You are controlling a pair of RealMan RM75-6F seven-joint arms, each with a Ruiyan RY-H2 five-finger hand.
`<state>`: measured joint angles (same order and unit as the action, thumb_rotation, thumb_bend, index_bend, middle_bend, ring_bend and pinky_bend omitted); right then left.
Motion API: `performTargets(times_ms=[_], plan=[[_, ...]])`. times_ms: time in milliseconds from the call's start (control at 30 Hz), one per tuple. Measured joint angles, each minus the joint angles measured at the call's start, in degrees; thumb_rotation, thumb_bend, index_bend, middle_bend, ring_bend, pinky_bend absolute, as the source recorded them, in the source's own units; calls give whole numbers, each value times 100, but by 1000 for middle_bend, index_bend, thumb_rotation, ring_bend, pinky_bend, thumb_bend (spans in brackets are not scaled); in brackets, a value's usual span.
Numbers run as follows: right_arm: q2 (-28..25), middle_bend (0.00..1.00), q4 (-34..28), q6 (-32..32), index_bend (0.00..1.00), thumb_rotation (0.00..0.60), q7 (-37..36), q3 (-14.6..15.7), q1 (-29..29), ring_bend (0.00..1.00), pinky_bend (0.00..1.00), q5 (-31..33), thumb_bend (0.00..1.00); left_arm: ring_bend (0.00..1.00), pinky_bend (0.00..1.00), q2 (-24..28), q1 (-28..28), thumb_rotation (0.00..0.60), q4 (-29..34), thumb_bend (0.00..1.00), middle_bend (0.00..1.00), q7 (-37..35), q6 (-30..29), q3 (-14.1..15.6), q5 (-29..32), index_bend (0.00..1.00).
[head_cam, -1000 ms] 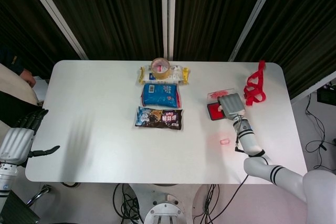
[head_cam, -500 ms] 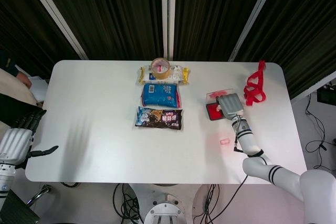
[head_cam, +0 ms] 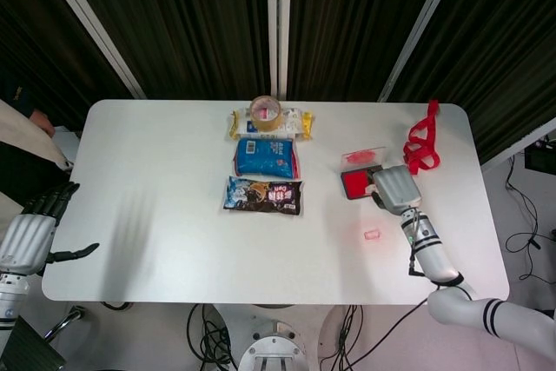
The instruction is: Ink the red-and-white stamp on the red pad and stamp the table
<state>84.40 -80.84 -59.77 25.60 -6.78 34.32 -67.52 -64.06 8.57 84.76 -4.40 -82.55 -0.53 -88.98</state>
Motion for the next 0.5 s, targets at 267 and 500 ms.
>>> performTargets(times_ms=[267, 500], plan=[[145, 565, -35, -692, 631, 600, 1, 686, -742, 873, 1000, -485, 463, 112, 190, -43, 31, 327, -55, 21, 77, -56, 27, 15, -51, 35], [471, 565, 159, -828, 631, 600, -84, 813, -970, 874, 1000, -692, 459, 112, 190, -34, -24, 330, -96, 20, 77, -127, -59, 45, -83, 35]])
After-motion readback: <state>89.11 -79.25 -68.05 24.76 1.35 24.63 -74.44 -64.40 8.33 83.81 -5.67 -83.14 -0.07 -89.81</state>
